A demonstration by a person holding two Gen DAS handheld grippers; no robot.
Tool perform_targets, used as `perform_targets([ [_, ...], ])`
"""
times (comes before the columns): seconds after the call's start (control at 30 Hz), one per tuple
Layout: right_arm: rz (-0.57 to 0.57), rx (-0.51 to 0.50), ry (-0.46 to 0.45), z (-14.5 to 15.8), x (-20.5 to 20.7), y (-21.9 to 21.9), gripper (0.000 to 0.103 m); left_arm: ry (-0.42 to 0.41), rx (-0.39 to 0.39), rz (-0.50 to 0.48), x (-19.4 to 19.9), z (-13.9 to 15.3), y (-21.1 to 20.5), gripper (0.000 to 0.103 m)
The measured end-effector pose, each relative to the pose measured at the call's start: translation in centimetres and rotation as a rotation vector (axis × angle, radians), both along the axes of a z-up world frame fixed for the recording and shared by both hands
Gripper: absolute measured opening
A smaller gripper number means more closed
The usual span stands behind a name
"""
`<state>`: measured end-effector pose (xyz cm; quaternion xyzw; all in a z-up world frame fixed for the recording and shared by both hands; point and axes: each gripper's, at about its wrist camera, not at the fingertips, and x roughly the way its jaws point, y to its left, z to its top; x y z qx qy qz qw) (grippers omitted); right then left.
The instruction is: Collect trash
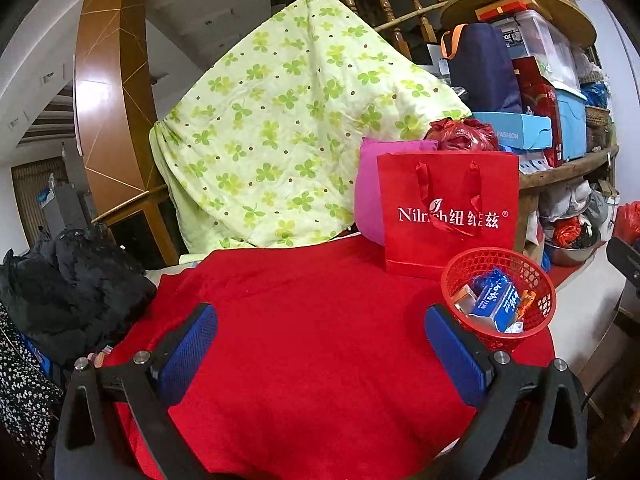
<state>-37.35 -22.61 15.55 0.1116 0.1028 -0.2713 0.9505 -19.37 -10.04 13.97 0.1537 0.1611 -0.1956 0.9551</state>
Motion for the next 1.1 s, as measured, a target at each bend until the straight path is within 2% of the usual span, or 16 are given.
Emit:
perform_targets([
  [1.1, -0.003, 0.006, 0.004, -0.27, 0.27, -0.27, 0.092, 0.029, -0.008, -0.001, 0.45, -0.44, 0.30, 0.103],
])
